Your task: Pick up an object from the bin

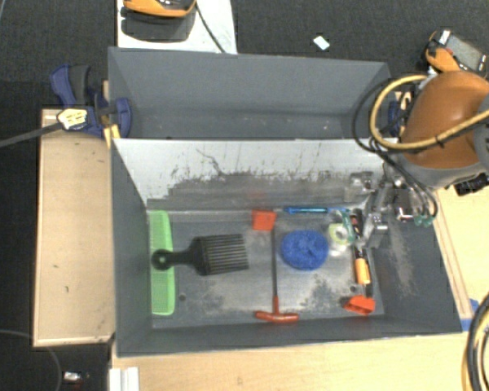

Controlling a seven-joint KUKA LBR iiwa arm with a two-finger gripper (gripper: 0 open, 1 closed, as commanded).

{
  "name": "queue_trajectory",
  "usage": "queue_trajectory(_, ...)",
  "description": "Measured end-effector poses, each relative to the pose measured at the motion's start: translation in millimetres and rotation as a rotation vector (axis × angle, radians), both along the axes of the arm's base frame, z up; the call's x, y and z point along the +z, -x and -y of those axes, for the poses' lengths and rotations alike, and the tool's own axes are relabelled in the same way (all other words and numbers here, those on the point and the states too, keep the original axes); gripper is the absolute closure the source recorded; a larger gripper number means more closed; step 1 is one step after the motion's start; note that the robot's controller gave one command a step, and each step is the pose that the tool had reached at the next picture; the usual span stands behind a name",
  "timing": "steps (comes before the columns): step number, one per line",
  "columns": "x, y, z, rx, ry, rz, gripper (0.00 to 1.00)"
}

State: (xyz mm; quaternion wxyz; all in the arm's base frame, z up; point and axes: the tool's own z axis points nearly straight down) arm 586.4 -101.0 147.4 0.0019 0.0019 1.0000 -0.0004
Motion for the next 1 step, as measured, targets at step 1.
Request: queue_trajectory(1, -78.8, -4.7, -63.1, 0.013, -0.003, -0.003, 0.00)
